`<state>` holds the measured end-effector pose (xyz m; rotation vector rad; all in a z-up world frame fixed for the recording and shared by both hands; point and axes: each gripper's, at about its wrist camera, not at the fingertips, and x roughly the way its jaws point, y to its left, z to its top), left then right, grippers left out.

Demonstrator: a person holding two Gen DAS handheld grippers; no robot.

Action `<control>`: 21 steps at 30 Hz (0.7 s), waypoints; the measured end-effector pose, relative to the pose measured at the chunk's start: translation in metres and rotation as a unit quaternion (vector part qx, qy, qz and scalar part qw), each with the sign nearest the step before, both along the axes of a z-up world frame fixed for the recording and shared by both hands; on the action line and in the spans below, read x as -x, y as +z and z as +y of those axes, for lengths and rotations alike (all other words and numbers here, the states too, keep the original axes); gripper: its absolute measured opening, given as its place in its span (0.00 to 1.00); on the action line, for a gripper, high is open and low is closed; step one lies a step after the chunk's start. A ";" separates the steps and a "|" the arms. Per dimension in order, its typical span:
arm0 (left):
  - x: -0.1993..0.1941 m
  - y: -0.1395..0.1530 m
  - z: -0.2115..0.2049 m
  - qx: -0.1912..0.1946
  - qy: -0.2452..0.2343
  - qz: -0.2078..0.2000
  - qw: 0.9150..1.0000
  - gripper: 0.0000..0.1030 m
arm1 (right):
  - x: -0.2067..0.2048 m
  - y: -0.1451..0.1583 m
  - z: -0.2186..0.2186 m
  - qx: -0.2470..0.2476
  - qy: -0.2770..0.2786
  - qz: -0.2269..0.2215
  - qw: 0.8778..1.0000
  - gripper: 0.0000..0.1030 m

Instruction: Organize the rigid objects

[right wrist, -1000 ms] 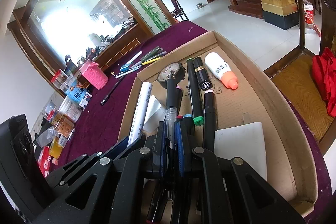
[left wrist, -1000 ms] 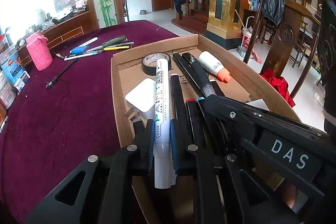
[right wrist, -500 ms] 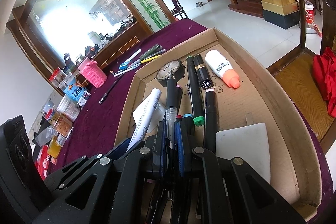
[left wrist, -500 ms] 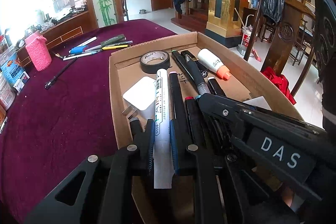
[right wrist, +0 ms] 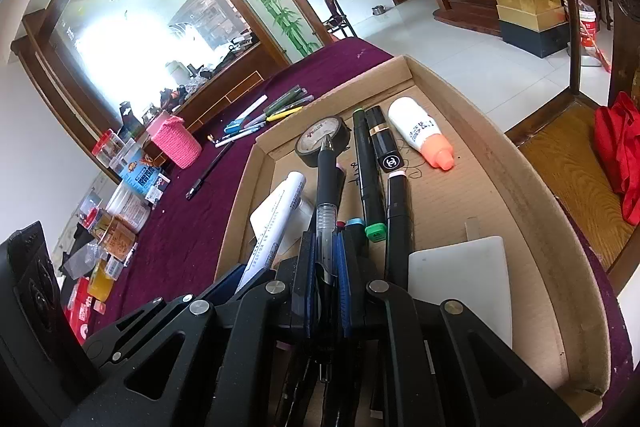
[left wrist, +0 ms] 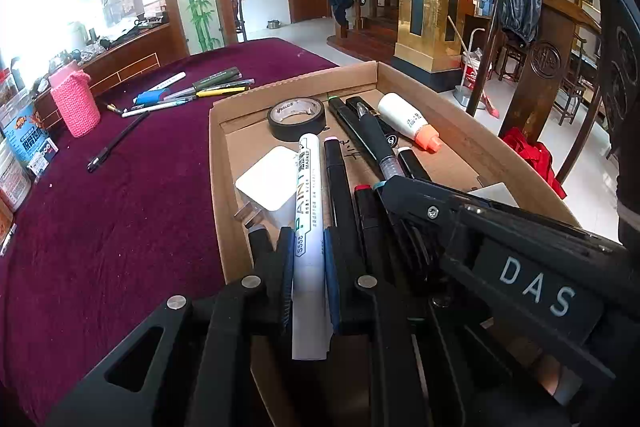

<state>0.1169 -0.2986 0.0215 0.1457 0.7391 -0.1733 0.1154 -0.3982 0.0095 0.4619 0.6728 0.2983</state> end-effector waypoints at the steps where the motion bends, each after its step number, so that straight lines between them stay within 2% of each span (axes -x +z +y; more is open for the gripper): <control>1: 0.000 0.000 0.000 0.000 0.000 0.000 1.000 0.11 | 0.000 0.000 0.000 0.001 0.000 0.000 1.000 0.09; 6: 0.000 -0.001 0.000 0.002 -0.002 -0.002 1.000 0.14 | 0.001 0.000 -0.003 0.012 -0.008 -0.003 1.000 0.13; 8: 0.000 -0.001 0.000 0.006 -0.006 0.001 1.000 0.23 | 0.004 0.002 -0.003 0.018 -0.013 -0.007 1.000 0.23; 9: 0.000 -0.001 0.000 0.008 -0.006 0.003 1.000 0.34 | 0.005 0.003 -0.003 0.022 -0.017 -0.010 1.000 0.27; 10: 0.000 -0.001 0.001 0.012 -0.007 0.003 1.000 0.39 | 0.006 0.004 -0.004 0.025 -0.020 -0.013 0.999 0.34; 11: 0.002 0.001 0.002 0.016 -0.007 -0.004 1.000 0.41 | 0.008 0.005 -0.004 0.028 -0.024 -0.016 0.999 0.37; 12: 0.003 0.002 0.002 0.017 -0.008 -0.009 1.000 0.43 | 0.010 0.006 -0.006 0.027 -0.026 -0.017 0.999 0.38; 14: 0.005 0.004 0.002 0.016 -0.009 -0.015 1.000 0.54 | 0.013 0.008 -0.008 0.023 -0.029 -0.017 0.999 0.38; 16: 0.006 0.007 0.003 0.019 -0.008 -0.015 1.000 0.61 | 0.018 0.011 -0.010 0.026 -0.035 -0.021 0.999 0.40; 18: 0.009 0.009 0.005 0.021 -0.008 -0.015 1.000 0.62 | 0.026 0.018 -0.011 0.038 -0.046 -0.032 0.998 0.45; 20: 0.012 0.013 0.006 0.020 -0.009 -0.015 1.000 0.63 | 0.037 0.028 -0.012 0.055 -0.063 -0.046 0.995 0.61; 21: 0.014 0.015 0.007 0.021 -0.011 -0.014 1.000 0.66 | 0.042 0.032 -0.013 0.063 -0.071 -0.052 0.994 0.65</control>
